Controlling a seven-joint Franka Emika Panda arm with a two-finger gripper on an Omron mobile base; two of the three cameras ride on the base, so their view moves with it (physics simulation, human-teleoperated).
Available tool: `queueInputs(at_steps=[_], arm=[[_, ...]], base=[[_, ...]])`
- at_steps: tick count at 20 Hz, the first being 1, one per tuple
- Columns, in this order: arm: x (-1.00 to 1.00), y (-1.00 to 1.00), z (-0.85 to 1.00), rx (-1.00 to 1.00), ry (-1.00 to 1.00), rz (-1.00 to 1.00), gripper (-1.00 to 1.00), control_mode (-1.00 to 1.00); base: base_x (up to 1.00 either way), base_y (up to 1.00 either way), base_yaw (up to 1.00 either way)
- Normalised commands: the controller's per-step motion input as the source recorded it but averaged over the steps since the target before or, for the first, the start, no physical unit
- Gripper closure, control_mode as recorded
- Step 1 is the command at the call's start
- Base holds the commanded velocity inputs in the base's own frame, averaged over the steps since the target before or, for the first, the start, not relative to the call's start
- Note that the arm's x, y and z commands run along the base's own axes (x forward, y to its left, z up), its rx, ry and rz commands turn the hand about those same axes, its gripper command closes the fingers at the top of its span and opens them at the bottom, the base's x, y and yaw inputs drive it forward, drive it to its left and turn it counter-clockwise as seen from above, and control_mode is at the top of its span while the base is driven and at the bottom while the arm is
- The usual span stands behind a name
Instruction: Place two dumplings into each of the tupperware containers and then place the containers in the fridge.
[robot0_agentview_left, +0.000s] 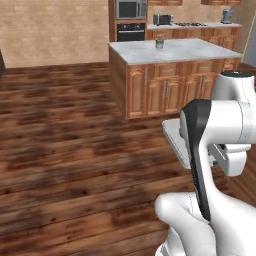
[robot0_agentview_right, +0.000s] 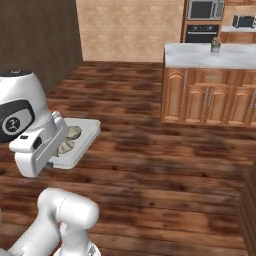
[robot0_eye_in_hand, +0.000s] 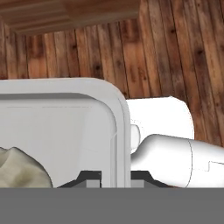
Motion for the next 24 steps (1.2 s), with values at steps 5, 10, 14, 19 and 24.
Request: queueInputs(at_steps=[5, 10, 14, 19, 24], arm=[[0.00, 0.00, 0.00, 0.00, 0.00, 0.00, 1.00, 1.00], [0.00, 0.00, 0.00, 0.00, 0.00, 0.00, 1.00, 1.00], [0.00, 0.00, 0.00, 0.00, 0.00, 0.00, 1.00, 1.00], [0.00, 0.00, 0.00, 0.00, 0.00, 0.00, 1.00, 1.00], [0.00, 0.00, 0.00, 0.00, 0.00, 0.00, 1.00, 1.00]], base=[[0.89, 0.19, -0.03], [0.94, 0.24, -0.04], [0.91, 0.34, -0.07], [0.91, 0.32, -0.07], [0.82, 0.40, -0.09]])
